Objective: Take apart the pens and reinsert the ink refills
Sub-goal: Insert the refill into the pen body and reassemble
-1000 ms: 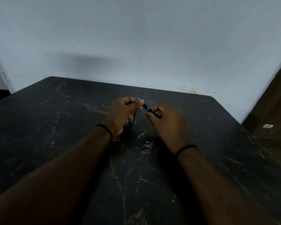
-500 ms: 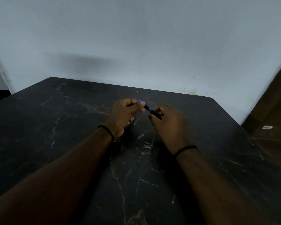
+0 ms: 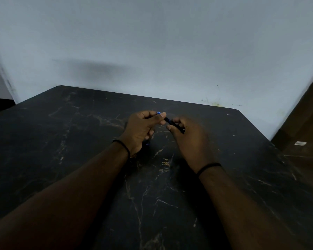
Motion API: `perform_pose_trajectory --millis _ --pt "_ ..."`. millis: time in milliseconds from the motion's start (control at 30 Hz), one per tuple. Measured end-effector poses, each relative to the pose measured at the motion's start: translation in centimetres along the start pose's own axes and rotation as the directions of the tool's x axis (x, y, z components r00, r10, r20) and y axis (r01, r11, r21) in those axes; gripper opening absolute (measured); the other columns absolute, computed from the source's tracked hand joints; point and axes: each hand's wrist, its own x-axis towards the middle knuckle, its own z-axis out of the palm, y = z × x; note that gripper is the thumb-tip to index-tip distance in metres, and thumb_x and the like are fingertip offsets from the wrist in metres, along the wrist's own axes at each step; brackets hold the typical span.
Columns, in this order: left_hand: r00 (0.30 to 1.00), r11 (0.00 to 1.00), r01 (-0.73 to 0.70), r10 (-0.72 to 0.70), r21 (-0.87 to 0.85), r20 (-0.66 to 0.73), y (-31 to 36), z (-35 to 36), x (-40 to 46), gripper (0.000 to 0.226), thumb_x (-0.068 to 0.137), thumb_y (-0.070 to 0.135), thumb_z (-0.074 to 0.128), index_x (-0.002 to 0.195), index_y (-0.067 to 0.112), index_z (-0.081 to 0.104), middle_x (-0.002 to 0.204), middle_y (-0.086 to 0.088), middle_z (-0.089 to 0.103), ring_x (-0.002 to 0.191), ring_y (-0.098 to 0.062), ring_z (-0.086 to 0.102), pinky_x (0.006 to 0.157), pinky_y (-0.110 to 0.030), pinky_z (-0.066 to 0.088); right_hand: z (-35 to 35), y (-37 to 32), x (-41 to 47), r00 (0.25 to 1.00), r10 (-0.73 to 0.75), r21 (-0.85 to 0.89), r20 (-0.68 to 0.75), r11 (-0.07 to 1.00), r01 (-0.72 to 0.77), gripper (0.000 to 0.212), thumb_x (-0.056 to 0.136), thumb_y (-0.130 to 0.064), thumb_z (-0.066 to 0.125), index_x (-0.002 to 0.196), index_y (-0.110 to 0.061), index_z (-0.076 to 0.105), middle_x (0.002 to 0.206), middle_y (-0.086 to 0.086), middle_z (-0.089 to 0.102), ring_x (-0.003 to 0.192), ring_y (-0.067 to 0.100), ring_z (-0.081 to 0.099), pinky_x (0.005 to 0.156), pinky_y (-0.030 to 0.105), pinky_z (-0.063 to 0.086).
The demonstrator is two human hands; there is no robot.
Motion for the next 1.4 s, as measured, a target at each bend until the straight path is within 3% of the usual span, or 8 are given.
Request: perform_pose_trajectory --millis 167,433,600,767,933,1133,1267,1400 --pt "0.998 0.985 0.057 -0.061 -0.162 -0.019 -0.1 -0.1 0.3 0.022 0.089 0.018 0.068 0.100 -0.002 0.069 0.053 0.007 0.063 0.039 -0.006 0.043 0.034 -0.017 0.030 0.5 0.1 0.1 0.998 0.057 0.077 -0.028 0.996 -0.055 0.024 0.082 -0.021 0.078 0.087 -0.030 0.056 0.078 -0.013 0.059 0.073 0.002 0.058 0.064 0.027 0.050" --pt "0.996 0.972 0.083 -0.086 -0.219 -0.006 -0.6 -0.6 1.0 0.029 0.085 0.019 0.072 0.106 -0.001 0.071 0.070 -0.001 0.070 0.044 -0.007 0.046 0.036 -0.018 0.032 0.6 0.1 -0.1 0.999 0.029 0.022 0.043 0.999 -0.030 0.024 0.099 -0.038 0.054 0.084 -0.022 0.064 0.073 -0.005 0.062 0.068 0.011 0.058 0.062 0.031 0.046" --pt "0.998 0.969 0.070 -0.068 -0.239 0.015 -1.1 -0.7 1.4 0.009 0.086 0.017 0.070 0.090 0.016 0.078 0.094 -0.007 0.077 0.044 -0.006 0.047 0.036 -0.017 0.032 1.1 0.4 -0.1 0.997 0.068 0.113 0.021 0.991 -0.070 0.019 0.088 -0.024 0.071 0.081 -0.030 0.054 0.080 -0.007 0.062 0.075 0.012 0.059 0.063 0.027 0.045" --pt "0.998 0.970 0.064 -0.061 -0.235 0.023 -1.2 -0.9 1.4 0.010 0.087 0.016 0.069 0.091 0.017 0.078 0.098 -0.009 0.077 0.045 -0.006 0.048 0.037 -0.017 0.034 1.3 0.8 0.2 0.992 0.086 0.045 0.093 0.995 -0.091 0.032 0.101 -0.037 0.049 0.079 -0.018 0.064 0.065 -0.004 0.057 0.062 0.013 0.053 0.069 0.034 0.042" --pt "0.998 0.971 0.066 -0.065 -0.230 0.013 -0.9 -0.7 1.2 0.011 0.088 0.012 0.067 0.095 0.012 0.076 0.097 -0.010 0.077 0.044 -0.006 0.048 0.036 -0.017 0.033 1.5 0.7 0.1 0.995 0.093 0.127 0.035 0.987 -0.097 0.018 0.087 -0.026 0.072 0.084 -0.031 0.054 0.080 -0.008 0.062 0.075 0.010 0.060 0.064 0.027 0.044" --pt "0.998 0.977 0.066 -0.066 -0.204 0.005 -0.8 -0.8 1.0 0.013 0.090 0.012 0.065 0.099 0.010 0.074 0.098 -0.010 0.076 0.045 -0.007 0.048 0.036 -0.017 0.034 1.5 1.2 0.0 0.991 0.075 0.035 0.112 0.996 -0.079 0.035 0.101 -0.043 0.045 0.083 -0.019 0.063 0.071 -0.001 0.061 0.066 0.016 0.056 0.066 0.035 0.043" --pt "0.998 0.978 0.060 -0.060 -0.201 0.007 -0.8 -0.6 0.9 0.013 0.090 0.012 0.065 0.099 0.010 0.074 0.097 -0.010 0.077 0.044 -0.007 0.048 0.036 -0.017 0.033 1.6 1.1 0.1 0.995 0.086 0.098 0.059 0.991 -0.091 0.015 0.086 -0.033 0.072 0.091 -0.030 0.058 0.077 -0.010 0.060 0.070 0.005 0.057 0.061 0.026 0.043" --pt "0.998 0.982 0.060 -0.060 -0.179 0.006 -0.8 -0.6 0.8 0.012 0.090 0.013 0.065 0.098 0.012 0.075 0.097 -0.009 0.077 0.044 -0.007 0.048 0.036 -0.017 0.033 1.4 1.2 0.0 0.996 0.062 0.073 0.060 0.995 -0.067 0.016 0.088 -0.026 0.067 0.079 -0.028 0.055 0.068 -0.009 0.057 0.064 0.004 0.054 0.057 0.027 0.039"
